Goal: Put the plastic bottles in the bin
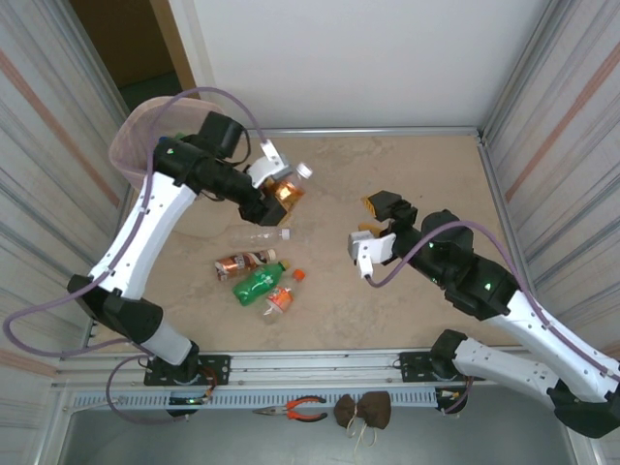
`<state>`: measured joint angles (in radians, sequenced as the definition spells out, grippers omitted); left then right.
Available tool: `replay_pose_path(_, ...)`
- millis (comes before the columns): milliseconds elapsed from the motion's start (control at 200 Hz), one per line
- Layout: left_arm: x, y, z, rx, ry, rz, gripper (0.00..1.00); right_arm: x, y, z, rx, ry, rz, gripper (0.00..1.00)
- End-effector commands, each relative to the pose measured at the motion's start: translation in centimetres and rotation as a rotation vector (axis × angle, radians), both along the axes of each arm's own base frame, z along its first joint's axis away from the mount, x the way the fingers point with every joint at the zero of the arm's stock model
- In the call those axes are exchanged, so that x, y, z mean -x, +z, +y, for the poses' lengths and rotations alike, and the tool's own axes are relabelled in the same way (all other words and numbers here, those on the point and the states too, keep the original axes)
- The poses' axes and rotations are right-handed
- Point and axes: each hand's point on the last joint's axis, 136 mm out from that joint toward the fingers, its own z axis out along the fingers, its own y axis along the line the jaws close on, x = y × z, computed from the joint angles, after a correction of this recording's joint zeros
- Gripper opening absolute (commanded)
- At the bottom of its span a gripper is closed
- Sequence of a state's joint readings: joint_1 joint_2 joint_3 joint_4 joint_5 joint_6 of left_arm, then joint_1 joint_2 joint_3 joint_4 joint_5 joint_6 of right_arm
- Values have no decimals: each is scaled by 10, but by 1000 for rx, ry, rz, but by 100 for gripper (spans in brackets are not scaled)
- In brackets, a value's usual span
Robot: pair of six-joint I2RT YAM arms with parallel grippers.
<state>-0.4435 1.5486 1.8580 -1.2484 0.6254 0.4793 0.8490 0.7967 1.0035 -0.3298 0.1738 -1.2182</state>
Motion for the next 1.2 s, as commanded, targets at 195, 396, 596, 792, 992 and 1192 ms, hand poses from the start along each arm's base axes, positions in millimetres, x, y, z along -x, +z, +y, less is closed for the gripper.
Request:
replay_pose_path(195, -55, 58, 65, 95, 375, -158, 49, -23, 4, 9, -474, -171, 430, 75)
replay_pose_path(396, -85, 80, 117, 86, 566, -214, 49, -23, -6, 18, -490, -154, 494, 76)
replay_pose_path(596, -116, 81, 167, 17, 727, -213, 48, -24, -7, 20, -471, -153, 489, 76)
replay_pose_path(792, -145, 64, 190, -30, 773, -176, 47, -29, -10, 22, -443, -161, 479, 77)
replay_pose_path(992, -165, 35, 199, -72, 778, -94, 48, -29, -11, 25, -430, -156, 485, 77)
replay_pose_path(1192, -175, 0, 206, -122, 781, 10, 49, -28, -15, 26, -422, -151, 497, 77)
